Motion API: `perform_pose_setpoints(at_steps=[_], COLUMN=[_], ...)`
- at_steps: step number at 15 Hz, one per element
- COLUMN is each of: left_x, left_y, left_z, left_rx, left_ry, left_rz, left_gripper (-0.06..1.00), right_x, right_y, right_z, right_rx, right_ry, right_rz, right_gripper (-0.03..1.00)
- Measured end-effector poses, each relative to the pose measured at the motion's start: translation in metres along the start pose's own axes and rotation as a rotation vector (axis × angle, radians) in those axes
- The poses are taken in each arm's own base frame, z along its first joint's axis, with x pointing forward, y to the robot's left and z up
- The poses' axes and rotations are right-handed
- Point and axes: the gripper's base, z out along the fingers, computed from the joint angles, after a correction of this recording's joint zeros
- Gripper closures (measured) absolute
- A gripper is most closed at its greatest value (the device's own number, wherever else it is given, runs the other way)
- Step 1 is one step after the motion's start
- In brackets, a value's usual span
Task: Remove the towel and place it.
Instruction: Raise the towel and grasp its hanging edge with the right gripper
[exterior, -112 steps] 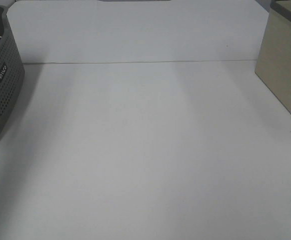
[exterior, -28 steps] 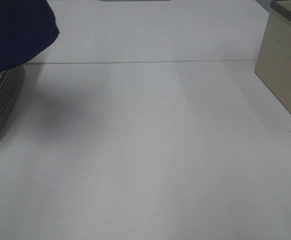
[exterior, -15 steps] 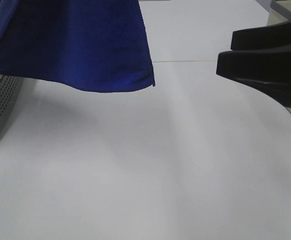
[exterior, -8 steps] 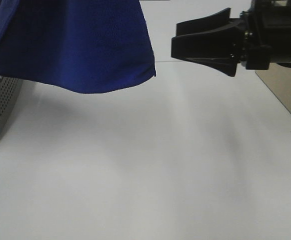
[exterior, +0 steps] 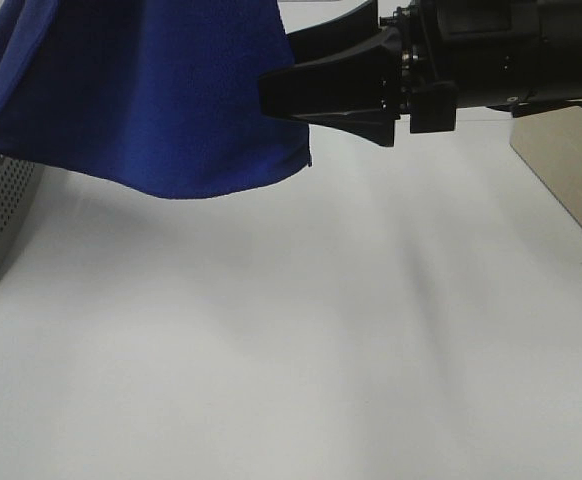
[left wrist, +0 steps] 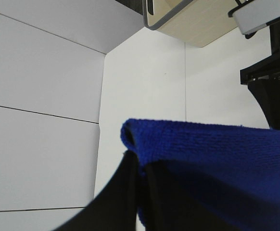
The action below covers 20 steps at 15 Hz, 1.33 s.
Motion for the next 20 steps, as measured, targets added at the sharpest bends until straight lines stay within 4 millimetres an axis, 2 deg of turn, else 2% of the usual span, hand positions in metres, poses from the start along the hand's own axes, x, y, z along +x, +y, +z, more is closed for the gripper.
perform_pose_setpoints(at_steps=[4,7,10,13,14,16,20], left_x=[0.000,0.001,0.001,0.002,0.001,0.001,0.001], left_y=[-0.001,-0.002,-0.003,-0.003,-0.004,-0.004,-0.004], left_z=[0.002,0.012,0.017,0.018,0.020,0.021,0.021], left_rx=[0.007,0.023,0.030,0.031,0.036,0.039,0.040], left_ry=[-0.002,0.007,0.010,0.010,0.009,0.005,0.004], left_rz=[-0.003,-0.004,-0.004,-0.004,-0.006,-0.010,-0.010], left_gripper=[0.94,0.94,0.94,0.94,0.94,0.94,0.94], right_x=[0.013,0.012,0.021,0.027,0.027,0.027,0.027], right_y=[-0.007,-0.006,-0.011,-0.013,-0.013,-0.013,-0.013], right_z=[0.005,0.005,0.007,0.008,0.008,0.008,0.008], right_rx=[-0.062,-0.076,-0.088,-0.095,-0.095,-0.095,-0.093], right_ry=[0.003,0.000,0.019,0.044,0.043,0.044,0.048], right_rz=[0.056,0.057,0.106,0.123,0.126,0.138,0.218], right_gripper=[0.21,0.31,0.36,0.50,0.65,0.88,0.92])
